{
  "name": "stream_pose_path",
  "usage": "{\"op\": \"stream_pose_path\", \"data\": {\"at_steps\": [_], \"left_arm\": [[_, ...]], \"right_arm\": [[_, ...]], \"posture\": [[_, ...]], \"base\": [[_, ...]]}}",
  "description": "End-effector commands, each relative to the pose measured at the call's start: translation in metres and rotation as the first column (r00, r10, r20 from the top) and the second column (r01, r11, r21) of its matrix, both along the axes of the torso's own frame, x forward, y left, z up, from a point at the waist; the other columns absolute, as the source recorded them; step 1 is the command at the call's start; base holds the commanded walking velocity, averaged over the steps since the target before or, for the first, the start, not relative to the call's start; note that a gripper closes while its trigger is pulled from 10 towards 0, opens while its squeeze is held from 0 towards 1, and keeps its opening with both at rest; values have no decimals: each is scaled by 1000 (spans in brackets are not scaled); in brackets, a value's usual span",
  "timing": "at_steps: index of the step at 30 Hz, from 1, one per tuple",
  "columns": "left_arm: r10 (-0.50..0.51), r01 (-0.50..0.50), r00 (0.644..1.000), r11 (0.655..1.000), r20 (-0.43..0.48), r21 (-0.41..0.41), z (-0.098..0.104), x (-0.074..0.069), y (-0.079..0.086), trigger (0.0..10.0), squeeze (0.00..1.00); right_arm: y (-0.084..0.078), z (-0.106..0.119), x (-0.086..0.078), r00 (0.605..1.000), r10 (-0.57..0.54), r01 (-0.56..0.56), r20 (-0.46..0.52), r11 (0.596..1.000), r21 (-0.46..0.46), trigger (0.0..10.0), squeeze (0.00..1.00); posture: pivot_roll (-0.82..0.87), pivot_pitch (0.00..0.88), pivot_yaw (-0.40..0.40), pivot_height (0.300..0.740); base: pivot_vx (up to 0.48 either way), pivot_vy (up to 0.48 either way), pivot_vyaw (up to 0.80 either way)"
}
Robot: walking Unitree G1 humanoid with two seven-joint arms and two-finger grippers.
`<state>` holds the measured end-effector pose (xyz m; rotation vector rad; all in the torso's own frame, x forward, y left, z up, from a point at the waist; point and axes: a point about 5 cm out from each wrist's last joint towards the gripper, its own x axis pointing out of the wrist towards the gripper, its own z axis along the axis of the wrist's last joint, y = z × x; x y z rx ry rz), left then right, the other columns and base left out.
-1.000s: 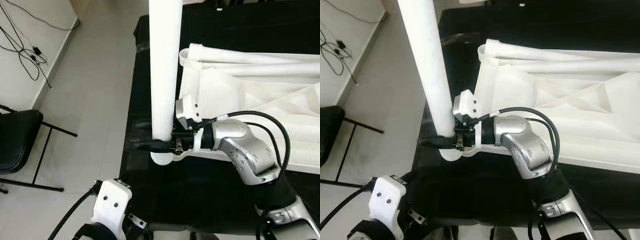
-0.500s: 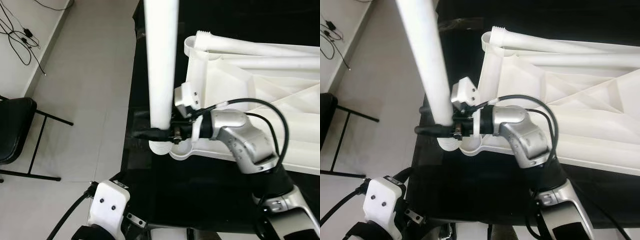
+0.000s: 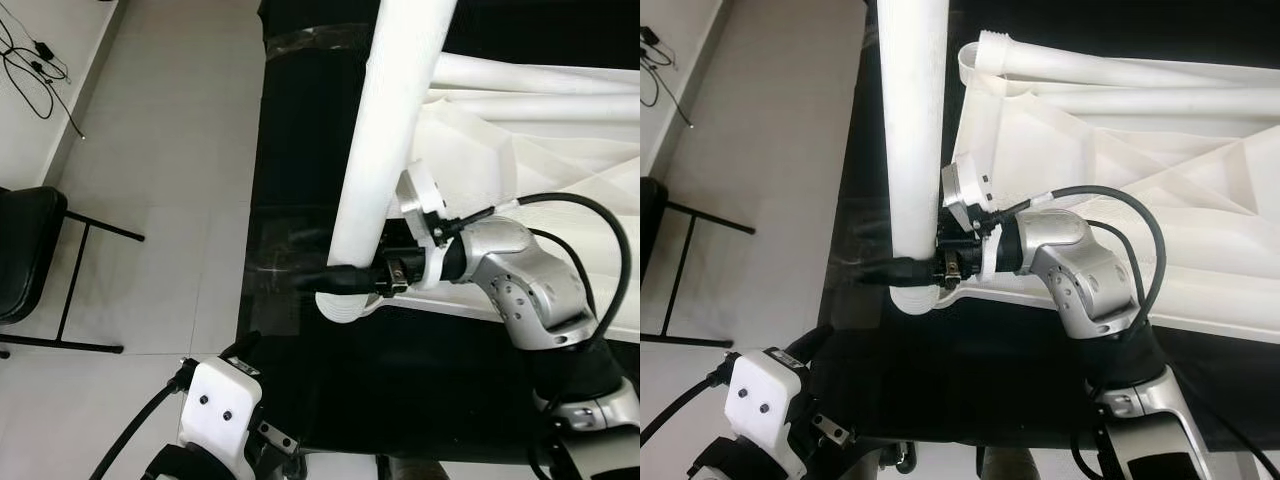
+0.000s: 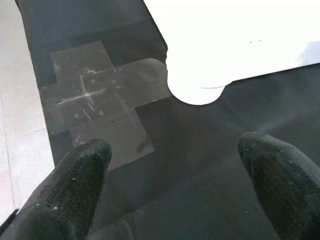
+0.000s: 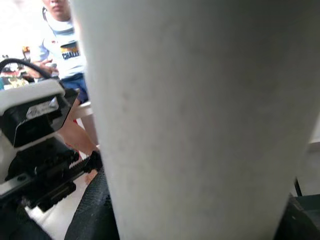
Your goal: Building children table
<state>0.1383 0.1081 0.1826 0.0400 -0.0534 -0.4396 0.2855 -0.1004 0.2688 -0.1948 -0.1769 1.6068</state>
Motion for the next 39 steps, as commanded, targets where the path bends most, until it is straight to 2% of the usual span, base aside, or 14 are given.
{"op": "stream_pose_path", "data": {"at_steps": [1, 7, 19, 25, 31, 39], "left_arm": [[-9, 10, 999, 1000, -32, 11, -7, -2, 1, 10000, 0], [-12, 12, 999, 1000, -30, 13, -8, -2, 2, 10000, 0], [-6, 7, 1000, 1000, -26, 25, -8, -4, 5, 10000, 0], [-8, 9, 1000, 1000, -26, 29, -8, -4, 6, 10000, 0], [-9, 10, 1000, 999, -26, 35, -8, -3, 7, 10000, 0], [-8, 9, 1000, 999, -25, 37, -9, -3, 7, 10000, 0]], "right_arm": [[4, -11, -3, 1000, 8, -8, 0, 998, -57, 10000, 0], [2, -13, 3, 999, -32, 33, 17, 996, -78, 10000, 0], [-7, -14, 10, 997, -42, 41, -60, 999, -21, 10000, 0], [-15, -16, 11, 996, -42, 40, -78, 999, -24, 10000, 0], [-17, -23, 12, 998, -65, 62, -21, 992, -107, 10000, 0], [-20, -25, 13, 997, -80, 80, 5, 986, -147, 10000, 0]], "posture": [[43, 421, 82, 740], [43, 414, 80, 740], [63, 414, 91, 740], [66, 416, 93, 740], [68, 418, 98, 740], [69, 418, 100, 740]], "base": [[0, 0, 0], [0, 0, 0], [0, 0, 0], [0, 0, 0], [0, 0, 0], [0, 0, 0]]}}
